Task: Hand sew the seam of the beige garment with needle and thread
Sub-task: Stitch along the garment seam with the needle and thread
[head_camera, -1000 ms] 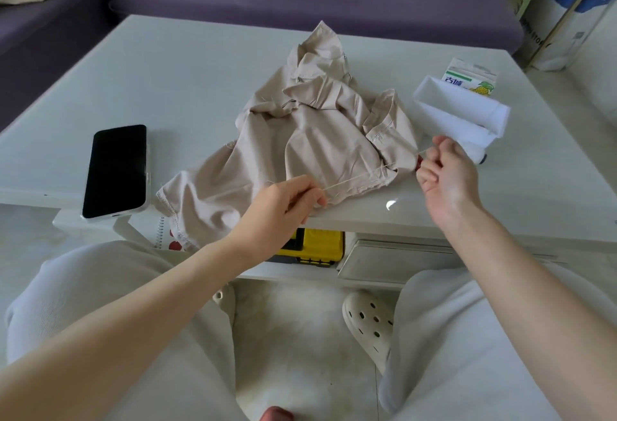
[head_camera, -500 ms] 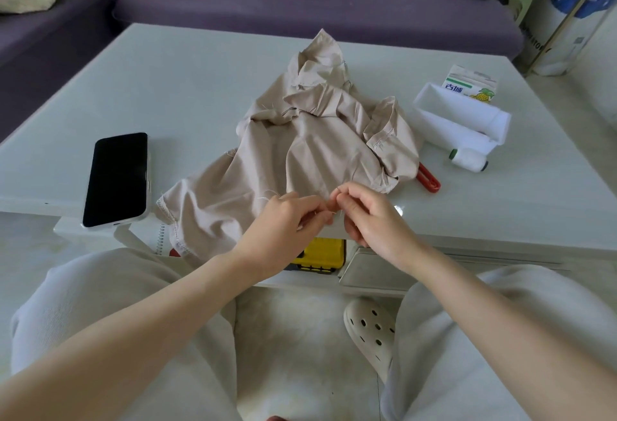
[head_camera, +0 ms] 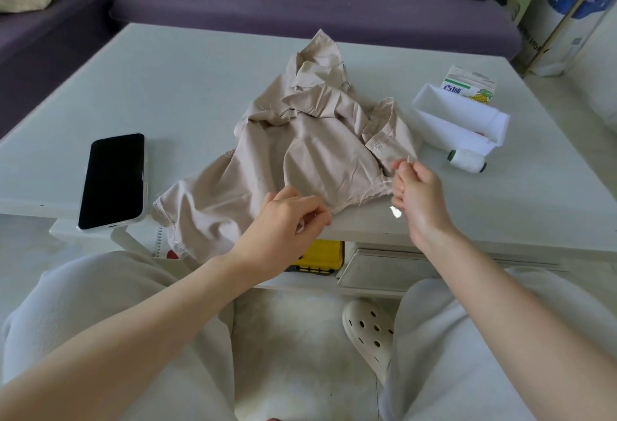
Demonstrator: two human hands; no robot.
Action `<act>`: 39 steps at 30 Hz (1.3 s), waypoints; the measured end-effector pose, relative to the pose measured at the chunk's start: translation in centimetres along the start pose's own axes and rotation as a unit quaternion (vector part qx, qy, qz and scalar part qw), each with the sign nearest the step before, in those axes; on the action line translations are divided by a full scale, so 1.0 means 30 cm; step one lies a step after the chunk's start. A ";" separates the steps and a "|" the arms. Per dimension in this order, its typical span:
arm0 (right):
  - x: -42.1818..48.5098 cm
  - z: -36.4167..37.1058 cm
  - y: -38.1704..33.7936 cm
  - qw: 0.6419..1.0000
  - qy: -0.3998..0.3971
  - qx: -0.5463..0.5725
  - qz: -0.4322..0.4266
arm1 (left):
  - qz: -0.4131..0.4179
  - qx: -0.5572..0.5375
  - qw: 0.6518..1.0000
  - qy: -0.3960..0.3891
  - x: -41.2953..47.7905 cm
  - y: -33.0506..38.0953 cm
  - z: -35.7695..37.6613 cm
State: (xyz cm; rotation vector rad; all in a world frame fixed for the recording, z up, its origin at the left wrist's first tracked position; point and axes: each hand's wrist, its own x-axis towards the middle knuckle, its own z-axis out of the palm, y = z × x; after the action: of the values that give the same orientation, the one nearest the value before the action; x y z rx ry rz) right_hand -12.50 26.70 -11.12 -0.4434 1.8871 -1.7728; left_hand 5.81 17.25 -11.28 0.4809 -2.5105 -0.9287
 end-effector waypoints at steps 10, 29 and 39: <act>-0.135 0.039 -0.022 0.957 -0.118 -0.203 -0.170 | 0.057 0.017 0.997 0.041 0.001 0.007 -0.009; -0.018 0.001 0.057 0.975 0.001 -0.207 -0.080 | 0.174 0.033 0.982 -0.066 -0.013 0.005 0.008; -0.078 0.036 0.086 0.871 -0.112 -0.361 -0.314 | 0.062 0.243 0.968 0.008 -0.047 -0.077 0.020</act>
State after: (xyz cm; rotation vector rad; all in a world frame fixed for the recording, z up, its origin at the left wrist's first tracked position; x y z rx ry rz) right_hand -9.71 27.36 -13.35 -1.6121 2.3382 -1.1659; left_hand 7.12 16.57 -13.62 0.4649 -2.7111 -0.2530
